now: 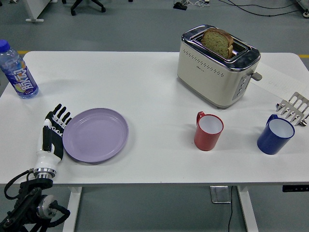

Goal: Push plate across desktop

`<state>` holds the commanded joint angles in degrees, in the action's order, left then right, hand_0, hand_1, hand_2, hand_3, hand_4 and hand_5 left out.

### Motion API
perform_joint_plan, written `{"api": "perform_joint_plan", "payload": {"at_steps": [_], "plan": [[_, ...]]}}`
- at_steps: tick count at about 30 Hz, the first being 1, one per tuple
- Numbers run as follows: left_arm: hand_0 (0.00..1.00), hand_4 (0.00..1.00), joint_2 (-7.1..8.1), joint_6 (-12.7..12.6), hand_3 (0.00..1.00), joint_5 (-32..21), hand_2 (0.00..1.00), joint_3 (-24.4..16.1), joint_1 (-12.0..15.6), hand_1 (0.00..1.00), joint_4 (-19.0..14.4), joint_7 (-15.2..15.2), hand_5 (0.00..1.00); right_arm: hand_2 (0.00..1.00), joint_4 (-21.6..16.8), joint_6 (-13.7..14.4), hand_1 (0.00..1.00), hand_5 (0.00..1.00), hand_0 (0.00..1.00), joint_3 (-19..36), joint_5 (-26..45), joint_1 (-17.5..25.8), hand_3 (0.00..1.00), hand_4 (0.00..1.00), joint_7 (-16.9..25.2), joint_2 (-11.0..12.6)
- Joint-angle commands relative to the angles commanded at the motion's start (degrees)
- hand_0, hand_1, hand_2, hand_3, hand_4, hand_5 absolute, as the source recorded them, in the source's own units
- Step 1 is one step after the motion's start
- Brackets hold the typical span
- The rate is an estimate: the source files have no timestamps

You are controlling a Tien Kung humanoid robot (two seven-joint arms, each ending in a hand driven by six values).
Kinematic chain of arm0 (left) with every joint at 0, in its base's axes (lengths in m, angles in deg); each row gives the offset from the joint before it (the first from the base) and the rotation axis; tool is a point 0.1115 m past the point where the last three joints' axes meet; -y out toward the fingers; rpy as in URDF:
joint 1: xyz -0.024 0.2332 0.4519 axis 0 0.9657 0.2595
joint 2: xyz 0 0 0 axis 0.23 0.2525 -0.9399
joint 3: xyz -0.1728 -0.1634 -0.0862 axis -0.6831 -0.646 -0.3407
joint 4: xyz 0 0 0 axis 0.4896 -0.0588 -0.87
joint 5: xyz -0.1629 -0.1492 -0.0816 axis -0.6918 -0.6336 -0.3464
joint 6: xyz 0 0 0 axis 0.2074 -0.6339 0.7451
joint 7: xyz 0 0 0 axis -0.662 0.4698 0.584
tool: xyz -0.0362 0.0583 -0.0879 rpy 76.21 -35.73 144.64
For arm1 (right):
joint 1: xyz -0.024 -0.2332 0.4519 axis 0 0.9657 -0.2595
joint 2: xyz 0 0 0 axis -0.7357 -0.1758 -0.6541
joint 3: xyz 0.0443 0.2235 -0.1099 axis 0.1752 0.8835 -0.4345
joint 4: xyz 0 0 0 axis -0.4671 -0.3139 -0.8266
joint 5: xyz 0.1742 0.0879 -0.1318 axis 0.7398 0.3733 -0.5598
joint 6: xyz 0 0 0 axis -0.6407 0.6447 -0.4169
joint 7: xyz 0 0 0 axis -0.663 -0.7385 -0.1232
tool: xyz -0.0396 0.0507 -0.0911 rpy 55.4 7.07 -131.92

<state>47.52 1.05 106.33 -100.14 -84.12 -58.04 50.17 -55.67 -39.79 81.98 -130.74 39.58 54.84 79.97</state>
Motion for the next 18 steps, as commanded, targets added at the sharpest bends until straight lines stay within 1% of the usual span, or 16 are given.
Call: {"api": "perform_joint_plan", "payload": {"at_steps": [7,18], "plan": [[0.892,0.49,-0.2,-0.1,0.901,-0.2,0.93,1.7,0.1,0.904,-0.2,-0.2,0.998,0.65,0.0,0.0,0.544,0.35,0.6,0.0,0.0,0.3,0.615,0.139,0.0,0.1],[0.895,0.485,-1.32,-0.2,0.904,-0.6,0.933,3.1,-0.7,0.906,-0.1,-0.3,0.998,0.65,0.0,0.0,0.546,0.351,0.601,-0.2,0.0,0.2,0.614,0.14,0.0,0.1]]}}
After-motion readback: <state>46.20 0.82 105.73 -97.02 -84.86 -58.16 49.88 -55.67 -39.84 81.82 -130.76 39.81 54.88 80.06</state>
